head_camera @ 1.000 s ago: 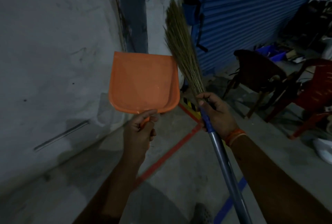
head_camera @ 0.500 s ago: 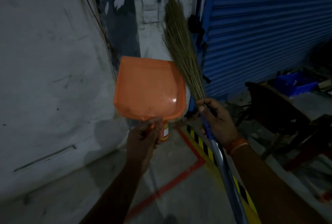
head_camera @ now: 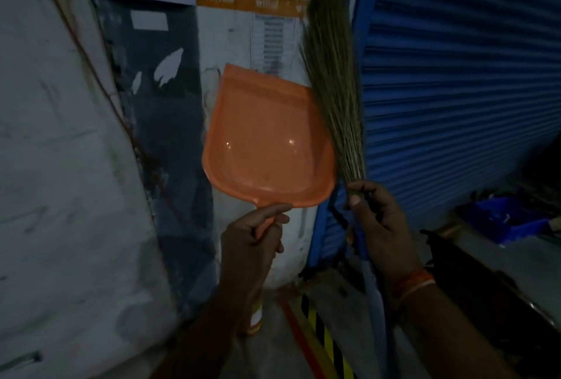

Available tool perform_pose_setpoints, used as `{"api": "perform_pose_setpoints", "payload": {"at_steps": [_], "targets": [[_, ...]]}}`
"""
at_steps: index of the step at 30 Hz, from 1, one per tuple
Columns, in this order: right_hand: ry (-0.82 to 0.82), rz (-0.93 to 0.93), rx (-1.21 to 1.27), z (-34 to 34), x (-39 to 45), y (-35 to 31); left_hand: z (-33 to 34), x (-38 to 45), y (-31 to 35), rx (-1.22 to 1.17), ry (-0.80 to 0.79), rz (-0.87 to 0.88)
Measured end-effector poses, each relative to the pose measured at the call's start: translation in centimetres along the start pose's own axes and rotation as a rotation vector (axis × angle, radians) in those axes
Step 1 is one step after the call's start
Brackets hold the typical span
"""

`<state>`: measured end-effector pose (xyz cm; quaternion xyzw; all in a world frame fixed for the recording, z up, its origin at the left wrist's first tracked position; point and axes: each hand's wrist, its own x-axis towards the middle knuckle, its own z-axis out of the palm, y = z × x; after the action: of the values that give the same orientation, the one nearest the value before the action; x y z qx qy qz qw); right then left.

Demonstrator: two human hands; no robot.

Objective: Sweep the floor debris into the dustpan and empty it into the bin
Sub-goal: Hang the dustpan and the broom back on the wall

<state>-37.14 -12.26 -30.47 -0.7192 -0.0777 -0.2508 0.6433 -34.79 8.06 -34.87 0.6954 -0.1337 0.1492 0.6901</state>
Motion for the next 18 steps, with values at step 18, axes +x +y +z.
{"api": "perform_pose_setpoints", "payload": {"at_steps": [18], "targets": [[-0.093,-0.293,0.214,-5.6,27.4,4.2,2.8,23.5,9.4,0.616,-0.330,0.193]]}}
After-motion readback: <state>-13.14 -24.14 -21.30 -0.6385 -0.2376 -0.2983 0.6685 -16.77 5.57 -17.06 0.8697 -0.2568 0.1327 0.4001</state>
